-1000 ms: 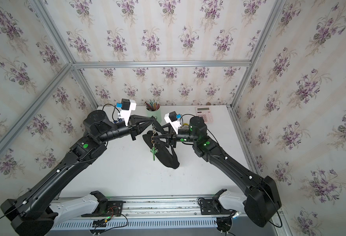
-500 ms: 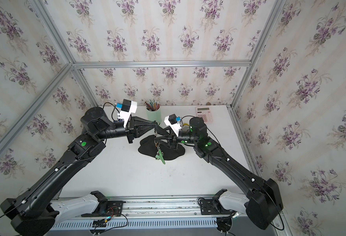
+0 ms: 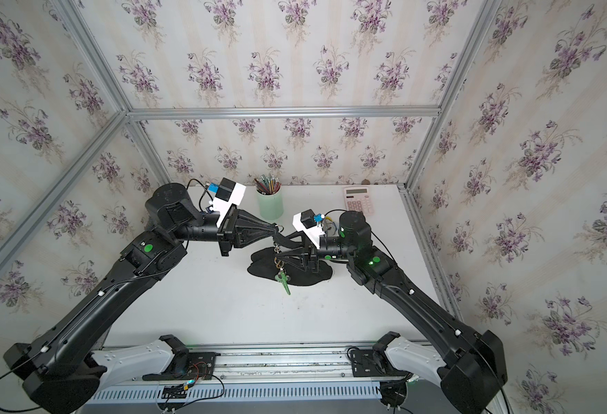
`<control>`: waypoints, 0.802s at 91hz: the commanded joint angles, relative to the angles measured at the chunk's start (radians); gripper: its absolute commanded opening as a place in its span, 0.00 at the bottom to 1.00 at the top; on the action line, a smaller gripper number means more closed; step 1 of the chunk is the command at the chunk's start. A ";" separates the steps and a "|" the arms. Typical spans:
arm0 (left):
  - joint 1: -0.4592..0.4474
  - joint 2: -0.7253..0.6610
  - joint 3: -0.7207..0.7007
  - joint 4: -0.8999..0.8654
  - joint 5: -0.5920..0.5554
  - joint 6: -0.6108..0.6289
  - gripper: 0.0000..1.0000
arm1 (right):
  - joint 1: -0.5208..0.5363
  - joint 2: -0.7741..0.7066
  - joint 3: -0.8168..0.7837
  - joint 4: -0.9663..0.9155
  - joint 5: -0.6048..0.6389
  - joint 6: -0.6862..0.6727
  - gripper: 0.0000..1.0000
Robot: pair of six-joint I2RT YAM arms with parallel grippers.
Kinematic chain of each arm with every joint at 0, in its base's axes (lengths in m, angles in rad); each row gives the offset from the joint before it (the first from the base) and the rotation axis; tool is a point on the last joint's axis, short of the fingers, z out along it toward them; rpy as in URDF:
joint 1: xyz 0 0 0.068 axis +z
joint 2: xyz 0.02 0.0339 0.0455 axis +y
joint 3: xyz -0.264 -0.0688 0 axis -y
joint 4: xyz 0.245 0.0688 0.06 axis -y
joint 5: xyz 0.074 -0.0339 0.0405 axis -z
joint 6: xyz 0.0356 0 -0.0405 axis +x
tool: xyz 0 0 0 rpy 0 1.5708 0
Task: Remove the decoration from the bag
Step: Remove the decoration item from the bag.
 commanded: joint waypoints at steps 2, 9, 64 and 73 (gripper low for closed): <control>0.001 0.005 0.009 -0.008 0.084 0.032 0.00 | -0.001 -0.033 0.003 -0.055 -0.002 -0.048 0.56; 0.002 0.011 0.010 -0.009 0.115 0.035 0.00 | 0.000 -0.049 0.003 -0.076 0.005 -0.062 0.56; 0.030 0.097 0.066 -0.065 0.084 0.094 0.00 | 0.001 -0.061 0.025 -0.059 -0.015 -0.008 0.00; 0.044 0.088 0.009 -0.006 -0.028 0.051 0.00 | 0.001 -0.080 0.039 -0.027 0.015 0.052 0.00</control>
